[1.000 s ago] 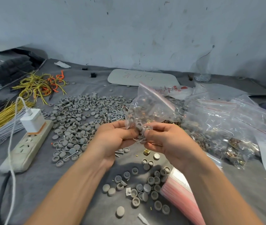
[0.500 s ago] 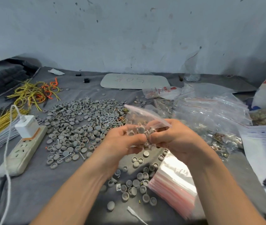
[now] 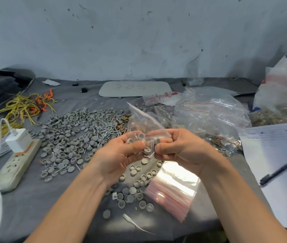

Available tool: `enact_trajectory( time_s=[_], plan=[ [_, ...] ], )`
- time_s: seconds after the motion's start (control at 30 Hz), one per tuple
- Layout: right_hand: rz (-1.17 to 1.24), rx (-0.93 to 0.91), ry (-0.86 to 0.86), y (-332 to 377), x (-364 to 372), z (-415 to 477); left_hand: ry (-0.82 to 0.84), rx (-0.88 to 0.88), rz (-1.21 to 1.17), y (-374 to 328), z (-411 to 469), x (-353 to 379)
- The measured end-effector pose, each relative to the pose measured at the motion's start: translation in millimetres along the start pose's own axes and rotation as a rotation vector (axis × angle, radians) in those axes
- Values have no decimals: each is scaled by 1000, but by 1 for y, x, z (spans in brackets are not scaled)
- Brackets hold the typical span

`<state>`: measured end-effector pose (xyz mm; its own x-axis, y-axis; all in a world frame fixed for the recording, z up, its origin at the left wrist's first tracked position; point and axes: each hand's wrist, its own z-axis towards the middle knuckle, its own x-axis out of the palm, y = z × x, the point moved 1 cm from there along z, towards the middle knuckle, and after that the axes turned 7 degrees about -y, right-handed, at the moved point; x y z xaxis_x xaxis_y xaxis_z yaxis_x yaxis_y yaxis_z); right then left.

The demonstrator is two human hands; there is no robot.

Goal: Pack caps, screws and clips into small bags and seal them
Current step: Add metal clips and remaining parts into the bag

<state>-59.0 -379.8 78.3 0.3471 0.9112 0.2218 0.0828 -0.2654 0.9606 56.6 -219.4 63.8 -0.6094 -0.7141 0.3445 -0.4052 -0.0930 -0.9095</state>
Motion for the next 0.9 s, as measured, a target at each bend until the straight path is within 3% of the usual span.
enact_trajectory(
  time_s=[0.3,0.57,0.9],
  plan=[
    [72,56,-184,-6,2,7,-87,48,39,1,4,7],
    [154,131,-287,-7,4,20,18,89,112,-9,2,-3],
    [245,92,-152,-7,20,32,-19,99,107,-27,5,-25]
  ],
)
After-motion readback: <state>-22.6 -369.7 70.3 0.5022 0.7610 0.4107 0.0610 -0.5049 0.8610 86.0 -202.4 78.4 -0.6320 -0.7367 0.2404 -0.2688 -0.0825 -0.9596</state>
